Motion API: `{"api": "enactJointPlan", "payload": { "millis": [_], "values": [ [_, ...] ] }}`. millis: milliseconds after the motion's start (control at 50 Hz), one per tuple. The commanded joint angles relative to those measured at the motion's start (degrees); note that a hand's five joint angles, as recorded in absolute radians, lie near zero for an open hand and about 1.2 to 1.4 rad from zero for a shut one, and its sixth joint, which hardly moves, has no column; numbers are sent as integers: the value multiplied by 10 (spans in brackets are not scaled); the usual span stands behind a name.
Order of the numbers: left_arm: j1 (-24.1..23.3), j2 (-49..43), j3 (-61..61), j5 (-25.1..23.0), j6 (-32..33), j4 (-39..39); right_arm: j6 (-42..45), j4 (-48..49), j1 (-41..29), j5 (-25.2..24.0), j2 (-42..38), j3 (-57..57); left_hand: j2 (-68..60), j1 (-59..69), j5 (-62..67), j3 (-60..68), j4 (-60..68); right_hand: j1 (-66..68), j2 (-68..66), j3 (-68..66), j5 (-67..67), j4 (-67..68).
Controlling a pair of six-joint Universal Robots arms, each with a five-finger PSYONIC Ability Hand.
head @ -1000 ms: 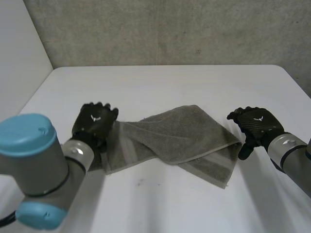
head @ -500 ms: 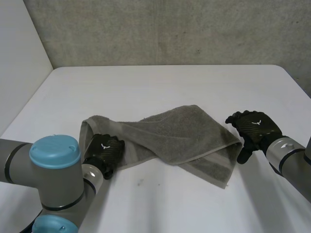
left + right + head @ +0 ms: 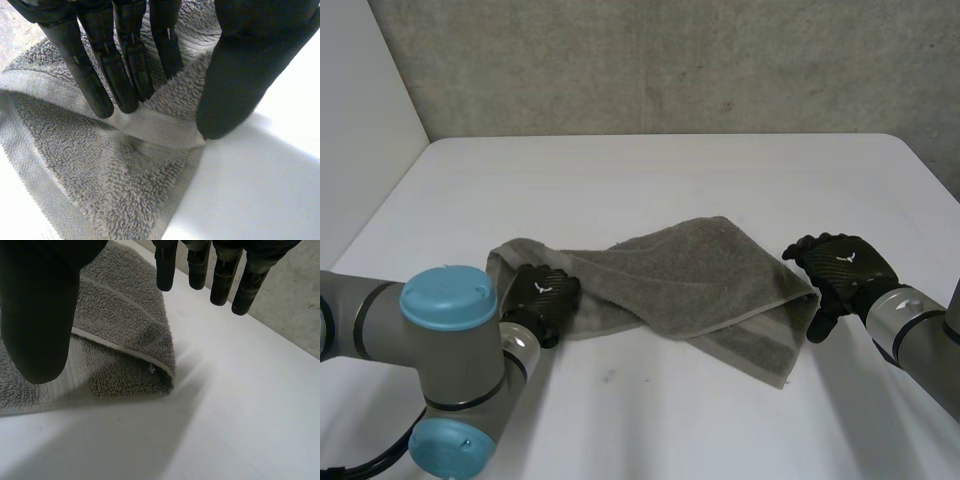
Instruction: Fold the laundry
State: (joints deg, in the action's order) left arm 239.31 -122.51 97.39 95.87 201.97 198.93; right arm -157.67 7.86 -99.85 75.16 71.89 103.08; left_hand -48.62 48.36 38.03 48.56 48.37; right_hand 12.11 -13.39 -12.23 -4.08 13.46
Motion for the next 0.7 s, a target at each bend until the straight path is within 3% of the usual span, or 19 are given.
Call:
{"api": "enactJointPlan", "payload": {
  "millis": [20, 260, 440, 700],
  "values": [
    [0, -4, -15, 1, -1, 0, 1, 0, 0, 0, 0, 0, -313, 316, 319, 314, 316, -21, 34, 22, 41, -35],
    [-3, 142, -21, 5, -4, -8, -31, -26, 6, 9, 9, -20, -314, 316, 320, 314, 316, -21, 34, 22, 41, -35],
    [-2, 276, -19, 4, -18, -27, -152, -140, 8, -2, -1, -67, -314, 316, 320, 314, 316, -21, 34, 22, 41, -35],
    [-6, 329, -34, 2, -89, -66, -205, -63, -9, -12, -78, -91, -314, 316, 320, 314, 316, -21, 34, 22, 41, -35]
  ]
}}
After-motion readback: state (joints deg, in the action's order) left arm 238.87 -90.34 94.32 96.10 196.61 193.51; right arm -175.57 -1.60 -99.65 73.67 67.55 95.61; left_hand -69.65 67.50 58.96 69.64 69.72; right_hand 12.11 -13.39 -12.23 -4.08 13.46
